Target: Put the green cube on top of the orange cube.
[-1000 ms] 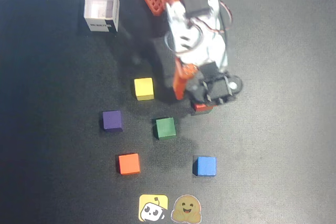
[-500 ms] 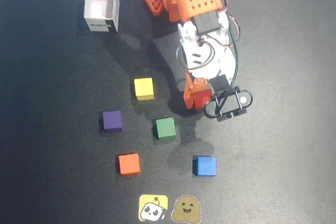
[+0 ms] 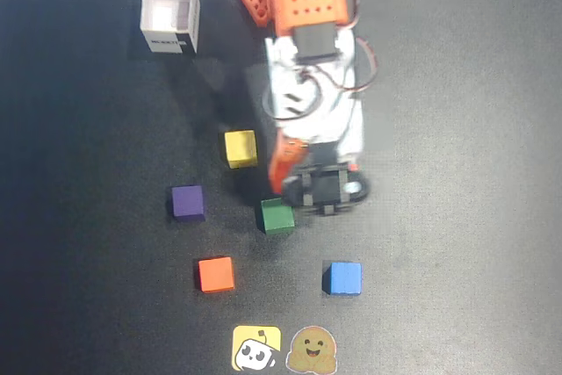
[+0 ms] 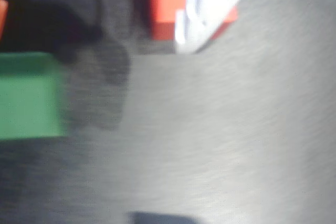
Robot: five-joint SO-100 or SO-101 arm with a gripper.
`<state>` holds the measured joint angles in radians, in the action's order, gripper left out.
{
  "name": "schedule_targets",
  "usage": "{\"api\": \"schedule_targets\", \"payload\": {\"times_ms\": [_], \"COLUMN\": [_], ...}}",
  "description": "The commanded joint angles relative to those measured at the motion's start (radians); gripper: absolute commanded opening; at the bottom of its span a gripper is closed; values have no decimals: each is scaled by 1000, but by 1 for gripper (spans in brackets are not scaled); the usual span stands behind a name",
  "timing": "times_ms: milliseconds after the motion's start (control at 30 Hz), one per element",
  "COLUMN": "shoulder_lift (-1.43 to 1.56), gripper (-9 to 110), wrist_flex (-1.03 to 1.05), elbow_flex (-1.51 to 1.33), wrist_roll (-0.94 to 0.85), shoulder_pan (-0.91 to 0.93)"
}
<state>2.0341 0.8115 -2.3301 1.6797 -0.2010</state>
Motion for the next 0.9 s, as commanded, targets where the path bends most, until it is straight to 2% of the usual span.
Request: {"api": "schedule_targets", "payload": {"times_ms": [0,300,867], "shoulder_lift": [-23,-179,-267], "gripper": [25,26,26], "wrist_flex": [-12,-115,-144], "elbow_flex": [40,63,64], "wrist_roll": [0,-51,-225], "shoulder_pan": [51,83,72]}}
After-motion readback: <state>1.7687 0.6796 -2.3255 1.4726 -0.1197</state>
